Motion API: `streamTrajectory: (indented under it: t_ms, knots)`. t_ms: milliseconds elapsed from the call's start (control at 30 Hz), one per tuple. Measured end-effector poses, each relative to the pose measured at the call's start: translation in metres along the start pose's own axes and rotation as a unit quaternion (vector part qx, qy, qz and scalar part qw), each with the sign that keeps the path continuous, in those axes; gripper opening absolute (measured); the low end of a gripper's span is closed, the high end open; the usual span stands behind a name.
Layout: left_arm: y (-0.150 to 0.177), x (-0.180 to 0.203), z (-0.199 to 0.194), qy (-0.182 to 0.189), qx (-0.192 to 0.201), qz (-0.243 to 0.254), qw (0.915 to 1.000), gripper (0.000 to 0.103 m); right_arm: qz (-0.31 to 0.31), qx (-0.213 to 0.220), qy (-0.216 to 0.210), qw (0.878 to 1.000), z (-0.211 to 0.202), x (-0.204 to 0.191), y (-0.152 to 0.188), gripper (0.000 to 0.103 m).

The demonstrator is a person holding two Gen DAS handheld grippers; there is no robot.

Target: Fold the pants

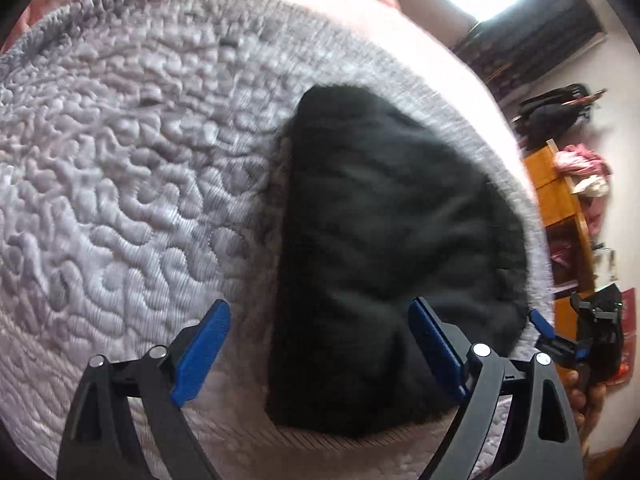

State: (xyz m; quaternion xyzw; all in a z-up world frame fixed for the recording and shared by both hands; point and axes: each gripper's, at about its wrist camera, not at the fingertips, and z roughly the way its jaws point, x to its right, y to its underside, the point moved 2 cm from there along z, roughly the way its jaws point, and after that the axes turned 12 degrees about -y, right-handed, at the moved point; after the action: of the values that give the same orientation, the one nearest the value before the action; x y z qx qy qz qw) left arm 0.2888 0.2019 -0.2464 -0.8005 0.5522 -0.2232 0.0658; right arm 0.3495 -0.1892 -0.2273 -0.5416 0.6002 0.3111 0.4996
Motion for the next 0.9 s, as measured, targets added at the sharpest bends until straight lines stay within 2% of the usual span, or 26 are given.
streamTrajectory:
  t_ms: [100,167,267,333,467,500,633,667,800,900]
  knots:
    - [0.014,0.001,-0.006,-0.003,0.007,0.012,0.9999,0.092,-0.014,-0.015,0.011,1.000,0.005,-0.006,0.013,0.074]
    - [0.021,0.001,0.008,-0.023,-0.016,0.018,0.9994,0.092,0.002,-0.027,0.034,0.999,0.015,0.007,0.015,0.072]
    - [0.027,-0.007,0.018,-0.008,-0.036,-0.005,0.9993,0.096,0.025,-0.030,0.046,0.998,0.026,0.023,0.020,0.067]
    - [0.028,-0.011,0.008,0.007,-0.035,-0.024,0.9991,0.094,0.027,-0.026,0.035,0.999,0.023,0.014,0.025,0.078]
    - [0.041,-0.010,-0.033,0.032,0.001,-0.020,0.9993,0.095,-0.010,-0.020,0.045,0.999,0.008,-0.019,0.048,0.085]
    - [0.051,-0.009,-0.049,0.025,0.017,-0.014,0.9994,0.095,-0.025,-0.014,0.062,0.998,0.000,-0.029,0.061,0.089]
    - [0.086,0.002,-0.103,-0.035,0.084,0.038,0.9951,0.099,-0.075,0.000,0.114,0.991,-0.023,-0.051,0.113,0.090]
    - [0.094,0.005,-0.115,-0.056,0.098,0.050,0.9923,0.099,-0.089,0.003,0.140,0.986,-0.030,-0.056,0.133,0.090]
    - [0.145,0.016,-0.160,-0.146,0.143,0.097,0.9739,0.099,-0.112,0.021,0.199,0.973,-0.055,-0.071,0.198,0.092]
    - [0.177,0.019,-0.184,-0.158,0.156,0.111,0.9687,0.099,-0.132,0.038,0.261,0.956,-0.076,-0.077,0.242,0.095]
